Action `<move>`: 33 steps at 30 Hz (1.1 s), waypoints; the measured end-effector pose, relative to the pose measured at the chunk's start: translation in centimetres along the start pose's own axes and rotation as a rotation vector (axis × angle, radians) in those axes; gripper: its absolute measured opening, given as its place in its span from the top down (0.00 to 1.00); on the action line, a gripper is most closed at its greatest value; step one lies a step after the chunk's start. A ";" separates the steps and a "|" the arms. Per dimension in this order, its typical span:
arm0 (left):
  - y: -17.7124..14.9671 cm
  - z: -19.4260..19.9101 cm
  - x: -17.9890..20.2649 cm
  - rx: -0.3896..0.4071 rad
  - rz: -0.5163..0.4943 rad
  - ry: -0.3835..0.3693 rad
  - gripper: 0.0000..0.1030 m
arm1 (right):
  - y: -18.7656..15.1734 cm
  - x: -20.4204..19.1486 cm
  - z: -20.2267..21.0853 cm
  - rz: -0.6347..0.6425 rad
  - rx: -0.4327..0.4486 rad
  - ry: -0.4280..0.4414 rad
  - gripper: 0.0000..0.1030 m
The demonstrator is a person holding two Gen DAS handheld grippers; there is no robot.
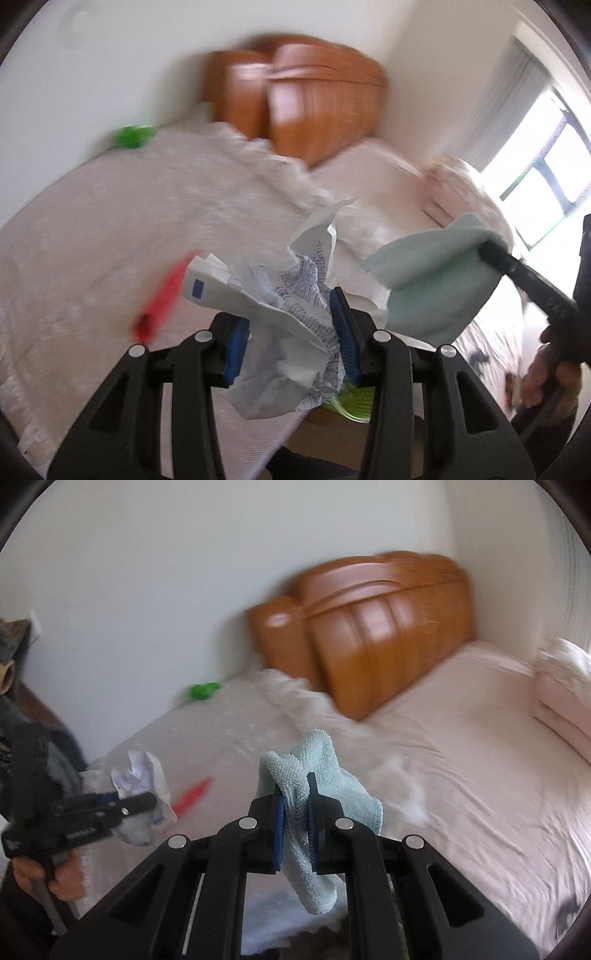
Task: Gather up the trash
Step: 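Carry the towel over the green wastebasket and open the right tool while the left tool drops the wrapper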
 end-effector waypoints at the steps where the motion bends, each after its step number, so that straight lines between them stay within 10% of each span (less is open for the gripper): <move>1: -0.2 -0.3 1.1 -0.007 -0.018 -0.013 0.60 | -0.7 1.1 0.8 -0.015 -0.003 -0.028 0.89; 15: -2.5 -3.7 11.2 -0.105 -0.225 -0.084 0.60 | -8.3 9.8 4.6 -0.198 -0.043 -0.204 0.89; 29: -5.0 -5.8 13.6 -0.179 -0.324 -0.043 0.60 | -20.2 15.1 -10.5 -0.400 -0.369 -0.215 0.86; 33: -5.4 -6.2 14.0 -0.197 -0.350 -0.039 0.60 | -24.3 16.3 -15.0 -0.484 -0.516 -0.199 0.52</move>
Point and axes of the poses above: each gripper's, at about its wrist camera, not at the fingertips, and z roughly against the way its jaws point, x to its right, y to its top, the point moved 1 cm from there along -z, roughly the way its jaws point, and after that the axes turned 5 degrees about z, right-handed, at the moved point
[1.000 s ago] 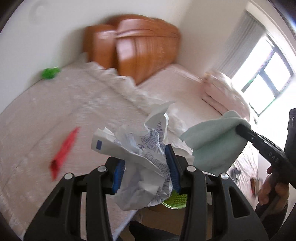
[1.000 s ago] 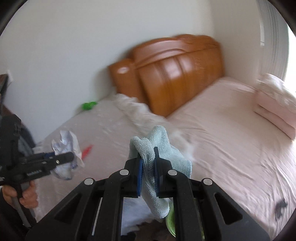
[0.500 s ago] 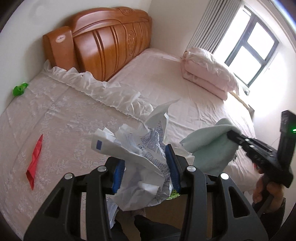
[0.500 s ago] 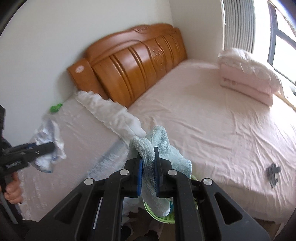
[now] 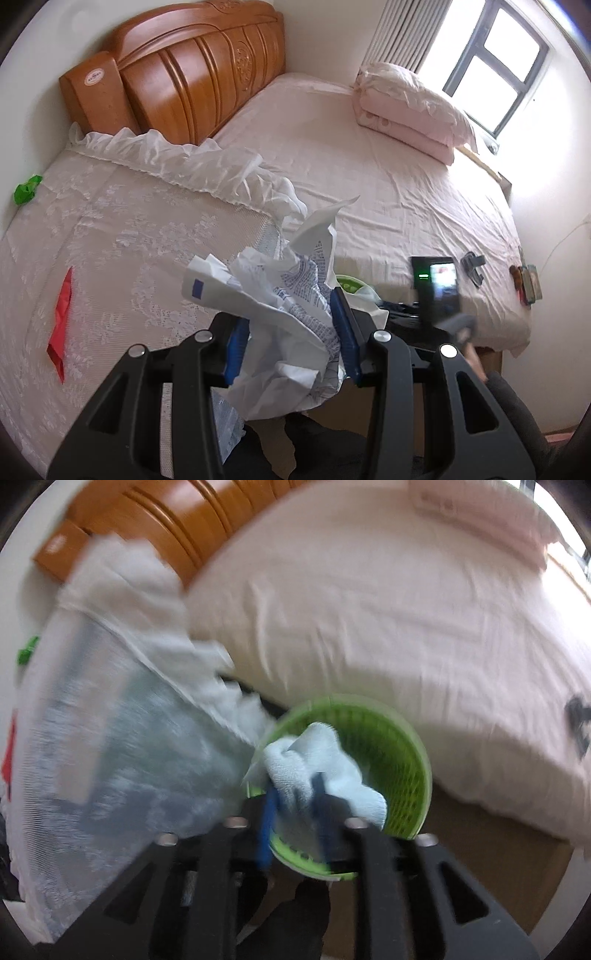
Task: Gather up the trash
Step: 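Carry the towel over the green wastebasket and open the right tool while the left tool drops the wrapper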
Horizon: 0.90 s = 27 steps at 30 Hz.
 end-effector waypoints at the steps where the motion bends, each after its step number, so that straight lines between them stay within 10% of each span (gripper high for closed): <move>1: 0.0 -0.2 0.1 -0.004 -0.007 0.001 0.60 | -0.3 0.2 -0.6 -0.014 -0.006 -0.017 0.47; 13: -0.1 -5.0 4.2 -0.106 -0.136 -0.056 0.60 | -1.8 3.2 9.5 -0.108 0.187 -0.134 0.03; 27: -5.3 -20.2 12.5 -0.363 -0.294 -0.079 0.53 | -4.9 9.7 16.4 -0.207 0.259 -0.234 0.02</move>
Point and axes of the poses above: each gripper's, at about its wrist camera, not at the fingertips, and z roughly against the way its jaws point, x to its right, y to its top, the point moved 1 cm from there along -z, roughly the way its jaws point, and after that the axes turned 5 degrees about z, right-handed, at the moved point
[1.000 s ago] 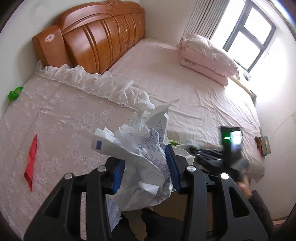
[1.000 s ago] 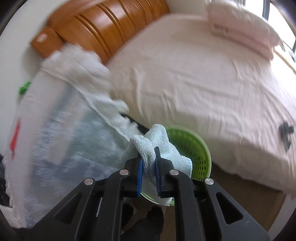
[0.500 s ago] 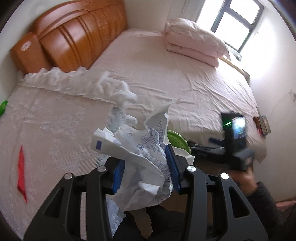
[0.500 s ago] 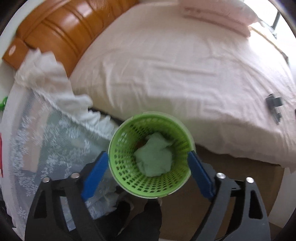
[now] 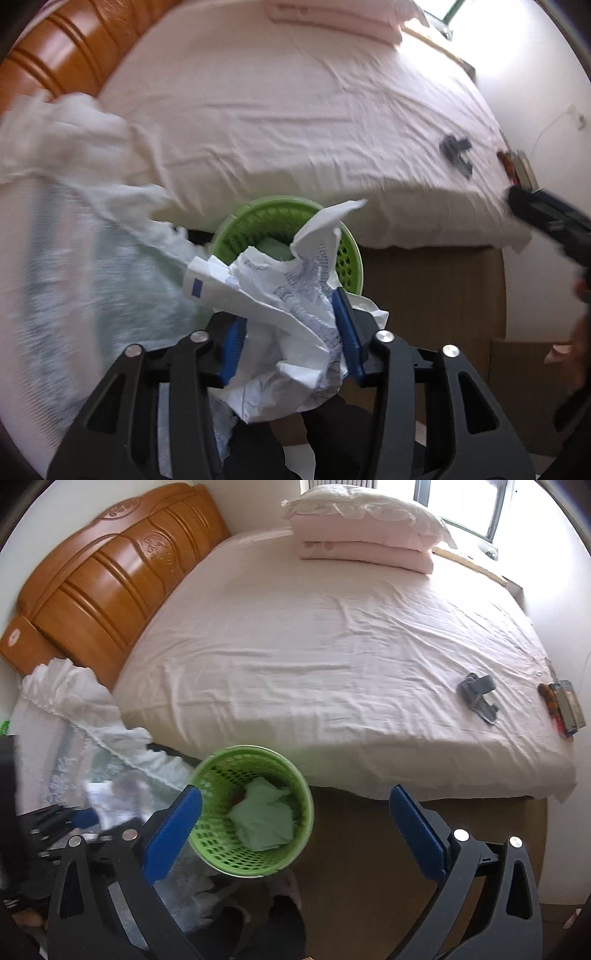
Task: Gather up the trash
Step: 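Carry the towel over the green wastebasket and open the right tool while the left tool drops the wrapper, then move both tools back over the bed toward the red strip and green bag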
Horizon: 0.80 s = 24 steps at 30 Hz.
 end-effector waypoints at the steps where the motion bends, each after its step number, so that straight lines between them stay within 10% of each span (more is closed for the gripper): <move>1: 0.0 -1.0 0.4 -0.012 -0.005 -0.001 0.48 | -0.1 0.4 -0.1 -0.003 -0.005 0.000 0.02; 5: -0.3 -4.7 1.8 -0.064 -0.025 0.012 0.23 | -0.6 1.8 -1.2 -0.008 -0.035 -0.019 0.02; 13: -0.1 -5.1 2.2 -0.084 0.021 0.001 0.20 | -1.5 2.8 -2.7 -0.005 -0.072 -0.016 0.02; 24: -0.9 11.0 -3.0 0.271 0.195 0.077 0.09 | 3.5 -3.2 3.7 0.117 0.117 0.105 0.02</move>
Point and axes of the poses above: each gripper's, at about its wrist camera, not at the fingertips, and z roughly against the way its jaws point, x to its right, y to its top, the point moved 1 cm from there along -z, roughly the way its jaws point, and after that the axes turned 5 degrees about z, right-handed, at the moved point
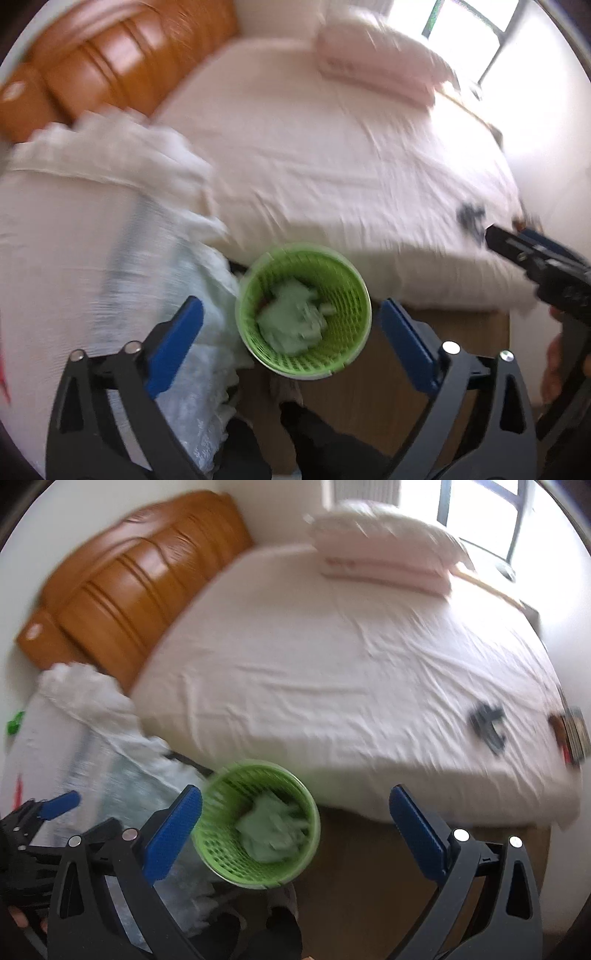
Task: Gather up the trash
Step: 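Move both tools back over the bed toward the red strip and green bag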
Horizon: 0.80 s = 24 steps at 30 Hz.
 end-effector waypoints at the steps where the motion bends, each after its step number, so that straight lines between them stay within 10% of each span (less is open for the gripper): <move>1: 0.2 1.6 -0.8 0.036 0.016 0.010 0.09 | 0.7 -1.1 0.7 0.018 0.022 0.022 0.02; 12: -1.7 15.7 -13.2 0.316 0.241 0.212 0.08 | 6.1 -16.5 5.8 0.271 0.215 0.289 0.02; 24: -7.6 16.5 -26.4 0.288 0.366 0.345 0.08 | 4.4 -28.3 4.6 0.433 0.140 0.435 0.02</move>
Point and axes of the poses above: each gripper's, at about its wrist camera, not at the fingertips, and z roughly against the way its jaws point, x to its right, y to its top, the point moved 1 cm from there along -z, roughly the way its jaws point, and after that the axes turned 5 degrees about z, right-handed, at the moved point
